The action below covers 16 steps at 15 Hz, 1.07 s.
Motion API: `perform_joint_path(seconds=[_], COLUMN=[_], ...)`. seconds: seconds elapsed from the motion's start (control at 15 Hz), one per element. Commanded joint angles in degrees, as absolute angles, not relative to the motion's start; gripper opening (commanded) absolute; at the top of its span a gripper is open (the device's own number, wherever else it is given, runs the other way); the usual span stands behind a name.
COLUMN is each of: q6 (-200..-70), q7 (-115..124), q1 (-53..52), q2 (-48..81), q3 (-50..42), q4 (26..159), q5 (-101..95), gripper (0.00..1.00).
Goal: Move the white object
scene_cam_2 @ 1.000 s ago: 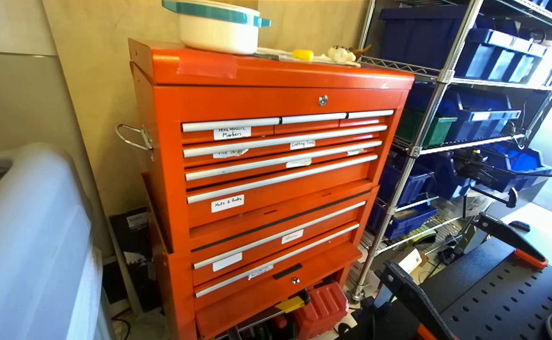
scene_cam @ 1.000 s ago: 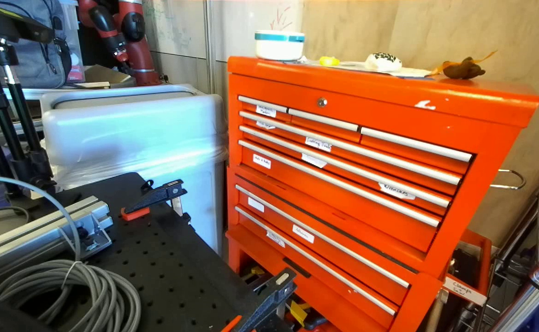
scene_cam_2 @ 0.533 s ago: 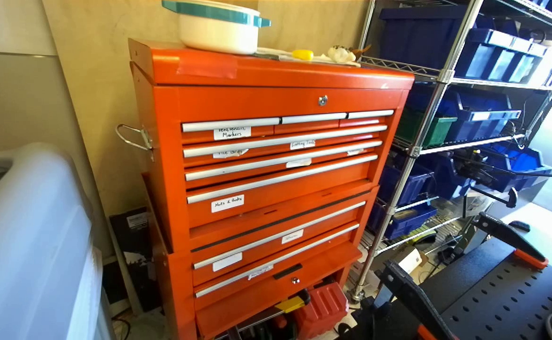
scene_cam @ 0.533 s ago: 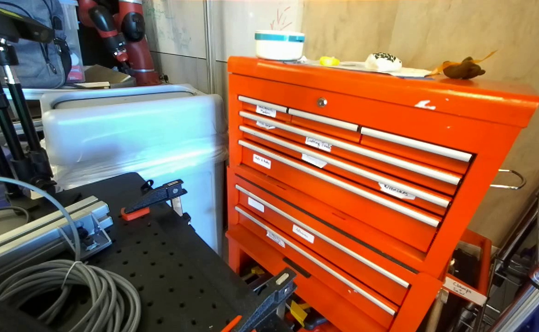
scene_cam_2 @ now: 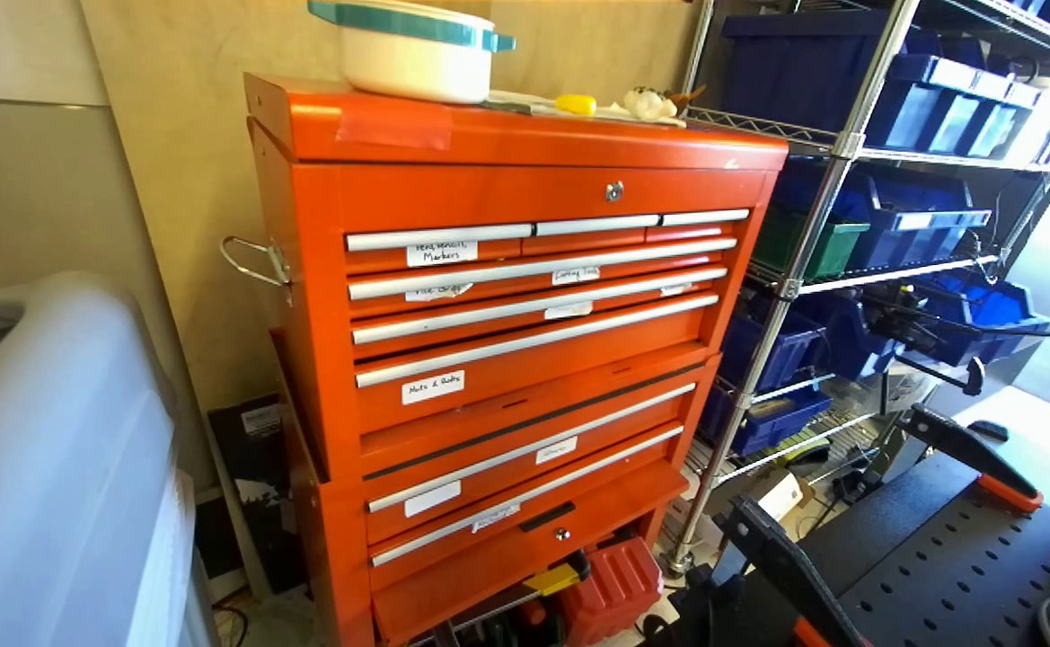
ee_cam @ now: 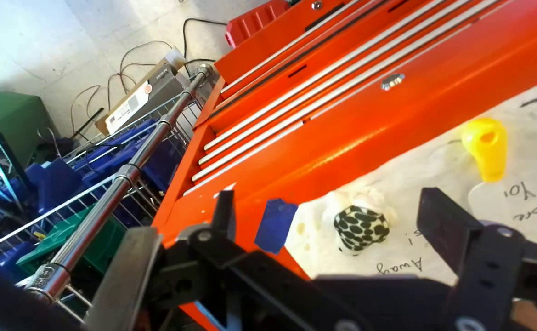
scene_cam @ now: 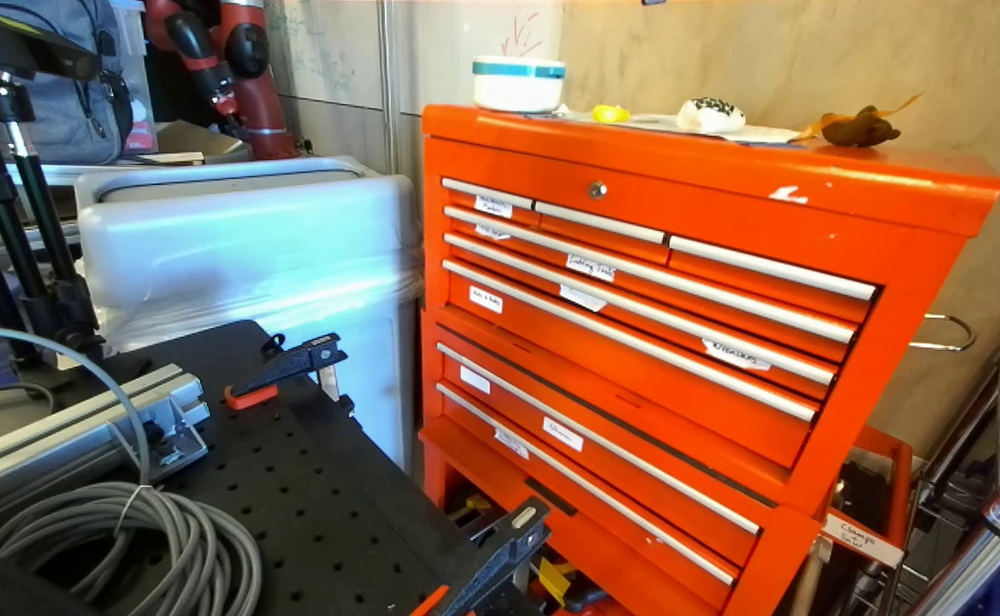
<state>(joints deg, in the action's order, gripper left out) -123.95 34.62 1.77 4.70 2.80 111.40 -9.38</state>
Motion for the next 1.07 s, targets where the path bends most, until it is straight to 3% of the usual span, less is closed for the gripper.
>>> perform_joint_path(seconds=[0.0, 1.0], q6=[-126.3, -128.3], q7=[42.3, 54.9], q1=[0.2, -4.9], q2=[10.6, 24.3], q3=[0.3, -5.5], q4=[105.7, 96.2], q5=[-11.2, -11.8], gripper=[1.00, 1.00])
